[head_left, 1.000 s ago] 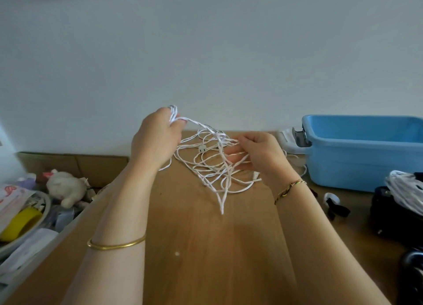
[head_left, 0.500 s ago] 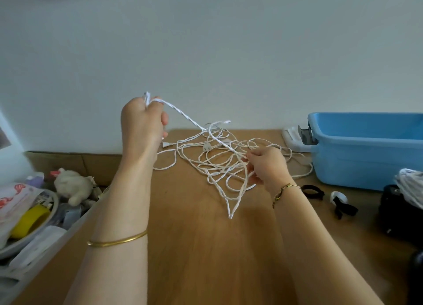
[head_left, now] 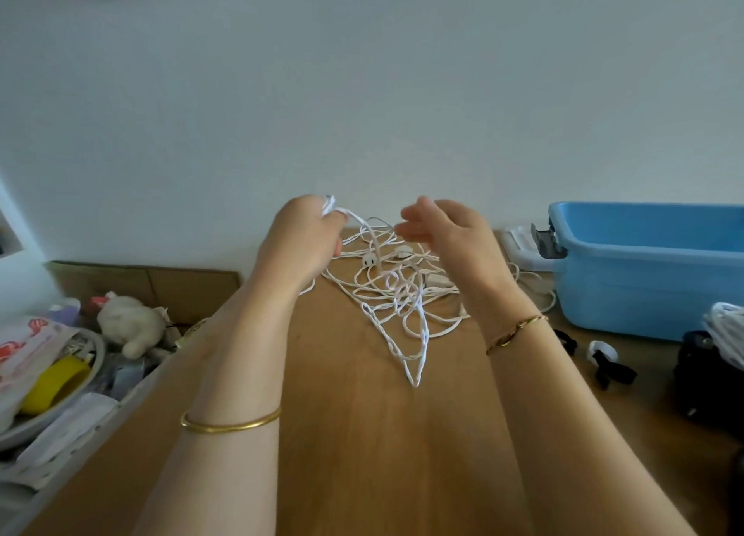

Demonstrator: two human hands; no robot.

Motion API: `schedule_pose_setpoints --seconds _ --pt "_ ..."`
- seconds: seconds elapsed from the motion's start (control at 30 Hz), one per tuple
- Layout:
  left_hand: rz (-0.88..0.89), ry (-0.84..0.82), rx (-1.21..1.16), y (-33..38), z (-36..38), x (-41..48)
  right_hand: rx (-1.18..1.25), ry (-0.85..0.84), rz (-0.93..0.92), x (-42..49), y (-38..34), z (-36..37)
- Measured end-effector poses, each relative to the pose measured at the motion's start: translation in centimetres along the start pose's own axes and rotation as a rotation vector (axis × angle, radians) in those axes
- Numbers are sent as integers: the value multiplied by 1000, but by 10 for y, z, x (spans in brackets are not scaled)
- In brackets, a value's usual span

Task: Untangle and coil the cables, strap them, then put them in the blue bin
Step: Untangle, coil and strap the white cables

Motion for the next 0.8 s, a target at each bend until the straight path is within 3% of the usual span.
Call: schedule_pose_setpoints --seconds 0.17,0.23,0.33,0.43,0.5,0.57,0.63,0.73,0.8 --pt "10 -32 -14 1 2 0 -228 -327 -77 -6 -6 17" --pt "-17 -126 -28 -2 4 -1 -213 -276 -146 -4 -4 17" --pt "-97 -477 -117 -2 8 -12 -26 -89 -202 1 -6 6" --pt "-126 -762 -521 9 8 -21 74 -31 -185 1 -1 -1" --pt "-254 -941 -848 10 10 -18 106 -90 -151 -1 3 0" --pt "-394 -1268 -1201 11 13 -18 154 -183 -109 -2 3 0" --pt "-409 -1476 -1477 10 12 -15 219 -262 -62 -3 4 1" --pt "-371 -1364 -1703 8 11 -7 377 -317 25 -4 11 5" --pt "-355 -1171 -1877 8 6 -3 485 -322 94 -5 18 7"
Point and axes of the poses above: each hand's wrist, its own x-axis towards the middle knuckle, its own z-axis out of the palm, y = z × x, the point moved 3 cm from there along x, towards the middle knuckle, and after that the axes turned 8 degrees about -z, right-handed, at the moved point
